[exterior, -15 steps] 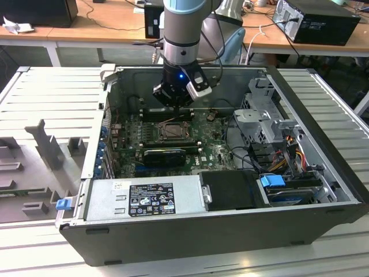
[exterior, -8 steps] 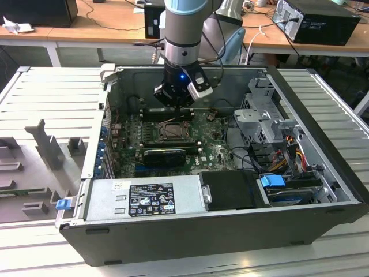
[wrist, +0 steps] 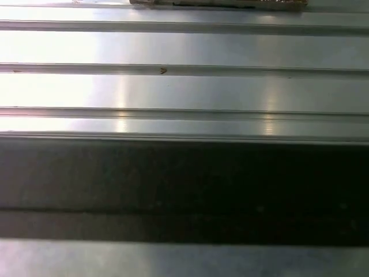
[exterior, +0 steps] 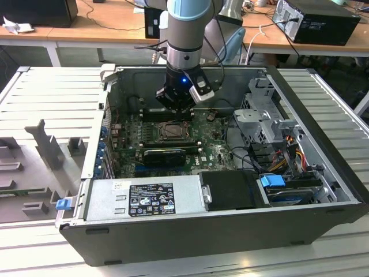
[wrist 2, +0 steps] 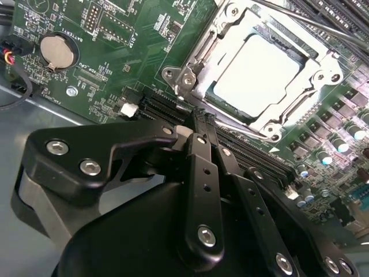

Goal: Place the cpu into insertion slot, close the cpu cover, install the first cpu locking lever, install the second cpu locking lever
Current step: 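Install the first cpu locking lever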

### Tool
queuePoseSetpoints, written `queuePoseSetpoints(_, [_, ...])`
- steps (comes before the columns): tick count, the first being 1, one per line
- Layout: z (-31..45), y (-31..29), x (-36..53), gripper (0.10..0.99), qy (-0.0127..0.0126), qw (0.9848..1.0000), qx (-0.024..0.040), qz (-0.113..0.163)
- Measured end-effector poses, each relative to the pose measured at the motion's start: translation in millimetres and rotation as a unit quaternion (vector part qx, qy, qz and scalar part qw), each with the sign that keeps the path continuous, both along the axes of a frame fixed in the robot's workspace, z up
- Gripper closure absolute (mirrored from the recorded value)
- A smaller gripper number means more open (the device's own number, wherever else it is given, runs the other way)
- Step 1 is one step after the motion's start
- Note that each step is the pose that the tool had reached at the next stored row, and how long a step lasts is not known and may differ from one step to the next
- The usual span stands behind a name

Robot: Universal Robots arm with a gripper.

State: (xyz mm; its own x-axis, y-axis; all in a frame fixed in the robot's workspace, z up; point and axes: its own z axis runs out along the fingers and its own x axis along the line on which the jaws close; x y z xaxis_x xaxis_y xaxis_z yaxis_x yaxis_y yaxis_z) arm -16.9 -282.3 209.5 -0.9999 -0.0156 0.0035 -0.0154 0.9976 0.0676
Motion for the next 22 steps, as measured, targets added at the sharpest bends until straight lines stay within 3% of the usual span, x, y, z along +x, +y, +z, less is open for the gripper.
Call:
queuePoseSetpoints(4, [-2.7,0.1,0.2,0.980,0.0001,1.0000,-0.0033,0.000])
queuePoseSetpoints(13, [-7.9,0.2,1.0,0.980,0.0002,0.9998,-0.0218,0.000])
queuePoseSetpoints(15, [-8.2,0.1,1.5,0.980,0.0002,0.9998,-0.0200,0.001])
queuePoseSetpoints(18, [-8.5,0.3,2.0,0.980,0.0000,1.0000,-0.0085,0.001])
queuePoseSetpoints(22, [-4.5,0.4,2.0,0.980,-0.0002,1.0000,-0.0074,0.001])
